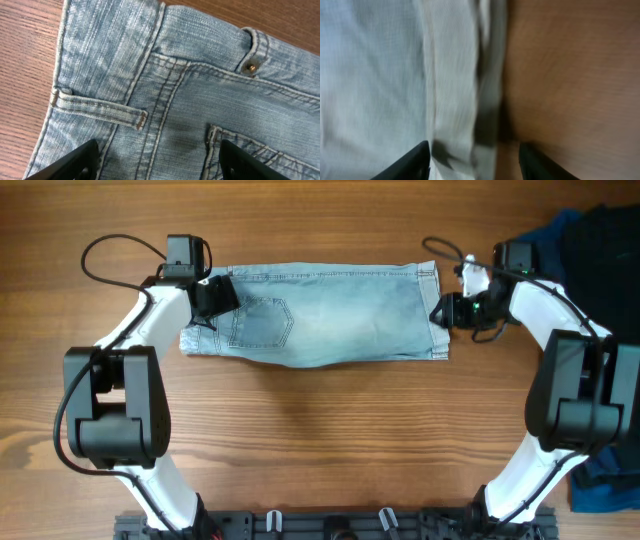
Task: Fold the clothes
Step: 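Grasp the folded jeans' right end with right gripper, middle with left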
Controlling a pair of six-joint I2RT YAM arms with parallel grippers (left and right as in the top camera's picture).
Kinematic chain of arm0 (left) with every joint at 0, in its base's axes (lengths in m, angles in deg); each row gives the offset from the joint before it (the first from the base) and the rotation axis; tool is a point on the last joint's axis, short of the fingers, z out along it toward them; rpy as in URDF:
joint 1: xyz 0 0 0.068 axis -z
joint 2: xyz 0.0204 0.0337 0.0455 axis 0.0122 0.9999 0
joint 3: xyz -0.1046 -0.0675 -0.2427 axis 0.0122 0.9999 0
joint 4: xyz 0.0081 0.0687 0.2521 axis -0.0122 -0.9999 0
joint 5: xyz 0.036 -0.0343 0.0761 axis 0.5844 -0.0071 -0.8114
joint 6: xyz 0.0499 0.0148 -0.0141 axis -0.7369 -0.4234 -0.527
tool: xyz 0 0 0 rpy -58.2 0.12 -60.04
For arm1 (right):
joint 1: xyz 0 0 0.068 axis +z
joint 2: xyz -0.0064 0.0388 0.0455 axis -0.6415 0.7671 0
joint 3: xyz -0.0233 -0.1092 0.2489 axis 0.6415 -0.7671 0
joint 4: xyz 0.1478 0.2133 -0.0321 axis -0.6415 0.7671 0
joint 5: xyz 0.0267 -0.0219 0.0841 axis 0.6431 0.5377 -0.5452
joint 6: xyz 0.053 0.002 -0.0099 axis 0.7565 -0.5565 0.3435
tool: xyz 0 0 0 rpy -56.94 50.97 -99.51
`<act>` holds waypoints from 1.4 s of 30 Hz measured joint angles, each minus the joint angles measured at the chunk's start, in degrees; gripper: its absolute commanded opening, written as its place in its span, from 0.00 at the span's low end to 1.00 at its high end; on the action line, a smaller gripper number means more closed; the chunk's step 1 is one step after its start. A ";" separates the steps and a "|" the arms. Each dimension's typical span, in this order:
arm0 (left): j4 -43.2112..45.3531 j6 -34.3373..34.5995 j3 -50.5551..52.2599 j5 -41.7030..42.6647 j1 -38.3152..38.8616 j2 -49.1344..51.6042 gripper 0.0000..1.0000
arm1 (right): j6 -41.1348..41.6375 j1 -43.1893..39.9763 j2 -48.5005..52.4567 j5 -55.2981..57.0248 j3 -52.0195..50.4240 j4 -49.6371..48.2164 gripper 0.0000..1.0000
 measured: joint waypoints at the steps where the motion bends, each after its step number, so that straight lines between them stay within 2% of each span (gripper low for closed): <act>1: -0.17 0.00 0.00 -0.02 0.00 -0.07 0.76 | 0.44 -0.17 0.66 -1.55 0.17 -0.15 0.34; 4: -0.33 0.00 0.00 -0.04 0.00 -0.07 0.73 | 1.20 -0.22 1.88 -7.02 0.24 3.04 0.24; 7: -0.37 0.00 0.00 -0.46 -0.04 -0.09 0.72 | 1.42 -0.22 2.45 -9.38 0.11 5.88 0.06; 11: -0.31 0.00 0.00 -0.48 -0.04 -0.09 0.66 | 1.68 -0.26 2.82 -11.78 -0.28 4.63 0.04; 16: -0.57 -0.02 0.00 0.22 -0.04 -2.91 0.52 | 2.60 -1.53 3.23 -14.03 1.49 5.75 0.04; 18: -2.03 -0.02 0.00 4.61 -0.04 -8.37 0.16 | 4.63 -3.54 3.21 -12.92 3.32 9.22 0.04; 19: -2.51 0.15 -0.02 7.45 -0.04 -10.32 0.04 | 5.31 -4.59 3.17 -11.93 3.74 10.29 0.04; 22: -3.89 2.10 -0.02 18.32 0.90 -12.09 0.04 | 6.05 -6.86 1.97 -9.97 3.76 11.47 0.04; 24: -4.59 4.17 0.00 21.55 3.80 -12.04 0.04 | 6.03 -7.08 0.59 -9.29 3.76 12.37 0.04; 27: -4.74 5.86 0.00 23.89 12.17 -11.96 0.04 | 6.01 -6.97 -1.38 -9.18 4.33 15.15 0.04; 28: -3.93 6.10 0.00 24.81 17.40 -11.87 0.04 | 5.99 -6.95 -2.12 -9.01 5.62 17.81 0.04; 32: -3.54 6.97 0.00 20.92 26.43 -11.50 0.04 | 6.01 -5.31 -2.73 -8.59 13.40 26.05 0.04; 36: -4.57 8.24 0.00 17.97 27.65 -9.66 0.04 | 6.01 -1.64 -3.13 -8.31 18.32 27.56 0.04; 42: -4.90 9.53 0.00 18.05 29.44 -0.52 0.04 | 5.05 4.42 -3.17 -7.93 18.45 26.84 0.04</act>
